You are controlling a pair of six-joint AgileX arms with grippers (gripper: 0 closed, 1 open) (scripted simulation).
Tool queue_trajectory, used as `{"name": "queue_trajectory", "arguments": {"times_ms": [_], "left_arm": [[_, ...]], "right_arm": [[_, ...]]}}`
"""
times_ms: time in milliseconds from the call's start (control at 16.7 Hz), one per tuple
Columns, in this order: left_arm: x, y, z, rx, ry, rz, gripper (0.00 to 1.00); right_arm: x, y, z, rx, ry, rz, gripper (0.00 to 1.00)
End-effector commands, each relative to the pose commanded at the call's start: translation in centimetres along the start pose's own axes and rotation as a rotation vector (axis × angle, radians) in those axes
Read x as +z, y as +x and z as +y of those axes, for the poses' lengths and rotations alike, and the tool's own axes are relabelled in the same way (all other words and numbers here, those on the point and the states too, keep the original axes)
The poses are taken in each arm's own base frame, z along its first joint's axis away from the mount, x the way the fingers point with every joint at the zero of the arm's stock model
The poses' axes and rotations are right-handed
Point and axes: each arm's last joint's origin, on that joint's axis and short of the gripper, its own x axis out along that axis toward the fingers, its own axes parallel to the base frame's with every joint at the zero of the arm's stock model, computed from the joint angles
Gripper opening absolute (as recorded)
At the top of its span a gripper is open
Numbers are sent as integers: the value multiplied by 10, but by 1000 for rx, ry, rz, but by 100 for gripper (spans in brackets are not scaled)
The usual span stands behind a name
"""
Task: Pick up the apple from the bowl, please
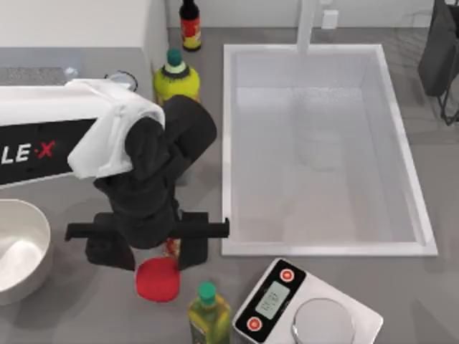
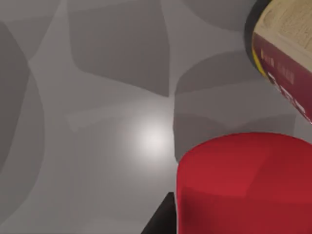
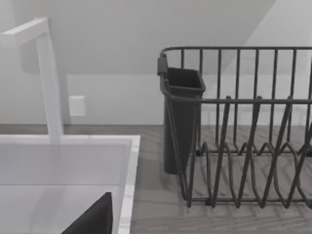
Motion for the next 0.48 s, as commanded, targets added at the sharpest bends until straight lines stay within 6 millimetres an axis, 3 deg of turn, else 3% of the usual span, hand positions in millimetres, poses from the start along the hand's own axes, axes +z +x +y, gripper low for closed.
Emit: {"name": "queue_trajectory", "arguments": {"times_ms": [180, 480], "left_arm": [[0, 0, 0, 0, 0, 0, 98], [0, 0, 0, 0, 0, 0, 100]], "right_arm": [[0, 0, 0, 0, 0, 0, 100], [0, 0, 0, 0, 0, 0, 100]]}}
